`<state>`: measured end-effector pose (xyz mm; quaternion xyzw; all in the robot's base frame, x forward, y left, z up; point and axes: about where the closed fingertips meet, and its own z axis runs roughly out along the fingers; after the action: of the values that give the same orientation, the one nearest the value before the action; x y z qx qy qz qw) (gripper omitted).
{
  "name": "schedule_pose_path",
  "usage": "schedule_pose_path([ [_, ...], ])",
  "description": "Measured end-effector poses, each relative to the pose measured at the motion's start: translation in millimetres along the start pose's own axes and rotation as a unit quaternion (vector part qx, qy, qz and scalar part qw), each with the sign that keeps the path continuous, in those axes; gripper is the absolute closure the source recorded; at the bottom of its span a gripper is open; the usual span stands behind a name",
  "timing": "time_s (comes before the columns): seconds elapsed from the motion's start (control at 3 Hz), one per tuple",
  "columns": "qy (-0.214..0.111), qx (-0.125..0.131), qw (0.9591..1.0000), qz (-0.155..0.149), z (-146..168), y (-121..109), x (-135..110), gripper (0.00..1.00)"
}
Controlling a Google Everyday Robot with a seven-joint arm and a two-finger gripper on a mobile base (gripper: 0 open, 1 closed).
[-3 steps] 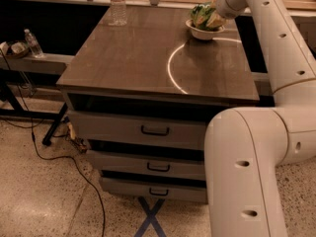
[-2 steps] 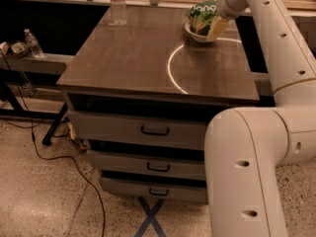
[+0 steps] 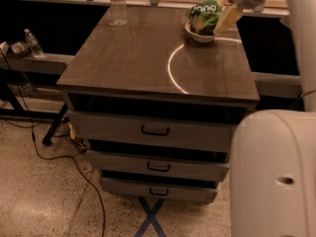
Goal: Place green rice chip bag into paper bowl
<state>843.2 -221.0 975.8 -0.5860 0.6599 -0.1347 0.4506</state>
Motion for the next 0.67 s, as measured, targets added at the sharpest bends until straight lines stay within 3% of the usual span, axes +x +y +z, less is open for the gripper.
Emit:
schedule_pose_path([
  [0.33, -0.097, 0.023, 0.9936, 0.054, -69.9, -9.1, -16.3, 0.0],
  [0.67, -0.178, 0.072, 0.9785, 0.074, -147.1, -17.6, -31.9, 0.0],
])
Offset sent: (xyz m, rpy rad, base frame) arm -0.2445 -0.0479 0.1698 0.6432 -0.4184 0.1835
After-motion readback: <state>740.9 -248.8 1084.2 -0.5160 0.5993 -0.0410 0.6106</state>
